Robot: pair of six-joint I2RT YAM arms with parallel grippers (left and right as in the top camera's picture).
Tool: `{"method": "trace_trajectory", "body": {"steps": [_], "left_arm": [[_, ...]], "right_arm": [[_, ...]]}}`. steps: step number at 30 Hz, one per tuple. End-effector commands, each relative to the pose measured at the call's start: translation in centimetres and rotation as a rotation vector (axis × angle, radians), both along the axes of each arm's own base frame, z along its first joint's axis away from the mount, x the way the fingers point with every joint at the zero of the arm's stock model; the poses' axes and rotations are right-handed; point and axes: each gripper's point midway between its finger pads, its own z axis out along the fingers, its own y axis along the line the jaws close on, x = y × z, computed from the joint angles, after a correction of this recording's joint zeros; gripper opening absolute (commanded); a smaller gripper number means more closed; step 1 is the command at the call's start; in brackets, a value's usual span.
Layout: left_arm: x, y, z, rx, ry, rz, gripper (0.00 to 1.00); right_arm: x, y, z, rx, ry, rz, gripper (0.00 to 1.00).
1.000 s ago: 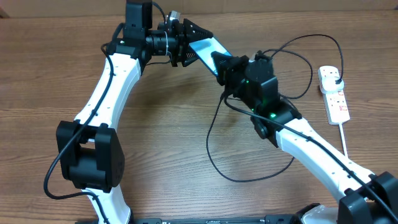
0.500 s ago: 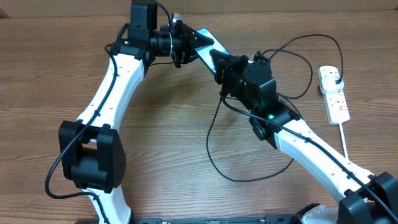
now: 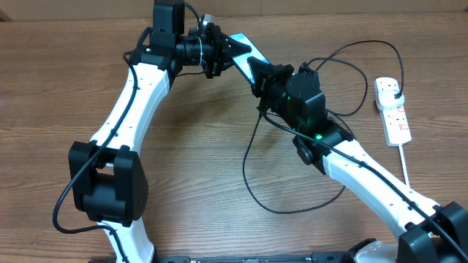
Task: Plug charger to phone and switch on socket
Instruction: 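Open the right gripper and withdraw it, leaving the phone in the left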
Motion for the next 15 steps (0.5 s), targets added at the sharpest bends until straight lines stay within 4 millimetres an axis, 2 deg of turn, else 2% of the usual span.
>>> {"method": "trace_trajectory", "body": {"steps": [1,6,8,11,15], "left_arm": [[0.47,-0.02,-0.42,0.014,0.026,0.030,0.04],[0.48,-0.01,-0.43,0.013,0.035,0.034,0.04],[0.51,0.01,-0.45,0.016,0.027,0.033,0.04],[0.52,0.01,-0.45,0.025,-0.006,0.022,0.05],[0.65,0.25,-0.45,0.038,-0.054,0.010,0.04]], "right_arm": [[0.11,0.14,2.31,-0.058,-0.093,0.016,0.04],[0.11,0.15,2.32,-0.058,-0.093,0.016,0.05],[0.11,0.15,2.32,-0.058,-0.093,0.016,0.13],[0.11,0.14,2.31,-0.058,-0.093,0.016,0.16],[0.11,0.14,2.31,-0.058,-0.093,0.016,0.27]]}}
